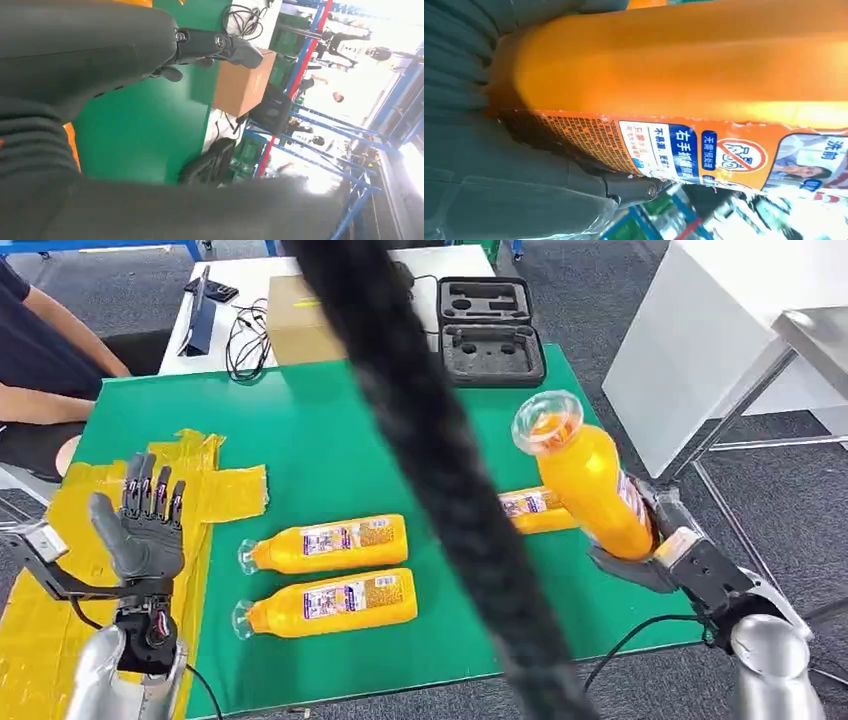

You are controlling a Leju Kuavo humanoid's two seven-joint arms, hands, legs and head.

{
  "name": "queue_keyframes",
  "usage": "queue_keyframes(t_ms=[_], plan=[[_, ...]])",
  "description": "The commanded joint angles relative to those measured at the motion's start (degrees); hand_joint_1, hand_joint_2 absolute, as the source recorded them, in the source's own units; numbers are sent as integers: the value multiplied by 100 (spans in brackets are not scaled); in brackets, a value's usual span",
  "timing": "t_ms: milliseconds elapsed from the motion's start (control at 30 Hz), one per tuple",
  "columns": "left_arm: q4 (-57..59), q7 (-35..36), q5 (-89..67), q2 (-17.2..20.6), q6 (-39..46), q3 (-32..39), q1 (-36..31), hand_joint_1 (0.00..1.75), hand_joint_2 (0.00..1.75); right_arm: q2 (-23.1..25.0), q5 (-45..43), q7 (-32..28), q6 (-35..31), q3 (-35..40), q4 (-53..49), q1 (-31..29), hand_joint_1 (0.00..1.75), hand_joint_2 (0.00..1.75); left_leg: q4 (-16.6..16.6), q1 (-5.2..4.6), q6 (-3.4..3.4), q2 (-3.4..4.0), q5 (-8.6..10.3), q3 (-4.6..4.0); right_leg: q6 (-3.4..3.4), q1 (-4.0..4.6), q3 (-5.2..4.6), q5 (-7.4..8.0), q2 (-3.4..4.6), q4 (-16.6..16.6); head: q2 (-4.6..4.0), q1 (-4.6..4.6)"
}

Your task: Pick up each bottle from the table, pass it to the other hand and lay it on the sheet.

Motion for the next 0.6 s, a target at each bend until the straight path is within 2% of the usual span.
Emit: queue_keyframes(t_ms=[33,100,167,267,300,367,433,467,533,600], plan=[[149,-19,32,-101,1,-230,-143,0,175,593,-9,25,-331,718,727,-985,175,175,-1,12,-27,17,-13,27,-8,13,26,-7,5,-6,0,2],[250,-11,55,-192,-15,-379,-298,0,175,807,482,75,-862,1256,1306,-1640,175,175,3,18,-27,40,-12,19,-8,16,17,5,32,-8,0,2],[293,8,89,-227,32,-506,-377,0,175,943,467,135,-1067,1605,1750,-2068,175,175,4,20,-28,59,-11,17,-8,17,15,11,47,-7,0,4],[605,81,112,-353,-10,-812,-753,0,175,1497,877,325,-1749,2186,3015,-3095,175,175,10,24,-38,69,-11,25,-13,21,20,13,51,-3,0,0],[718,108,167,-385,1,-928,-900,0,175,1727,947,297,-1987,2413,3644,-3523,175,175,2,16,-33,51,7,11,-19,12,4,23,44,-5,0,7],[813,105,238,-425,40,-1112,-1066,0,175,2059,1027,344,-2283,2714,4460,-4069,175,175,10,24,-47,74,9,13,-28,20,6,31,63,-1,0,0],[822,136,267,-497,98,-1209,-1183,0,175,2446,956,348,-2418,2863,4794,-4301,175,175,28,33,-73,104,6,17,-37,29,2,37,83,14,-2,4],[818,140,270,-504,106,-1211,-1190,0,175,2480,958,354,-2445,2875,4799,-4305,175,175,13,17,-43,72,20,2,-24,14,-10,36,67,9,0,7],[786,175,270,-515,152,-1227,-1217,0,175,2652,976,408,-2490,2972,4911,-4388,175,175,8,20,-64,78,32,-7,-42,14,-21,48,65,12,0,-2],[783,173,270,-497,150,-1218,-1205,0,175,2630,976,407,-2485,2972,4913,-4376,175,175,5,22,-71,52,44,-18,-45,15,-29,54,37,11,0,4]])
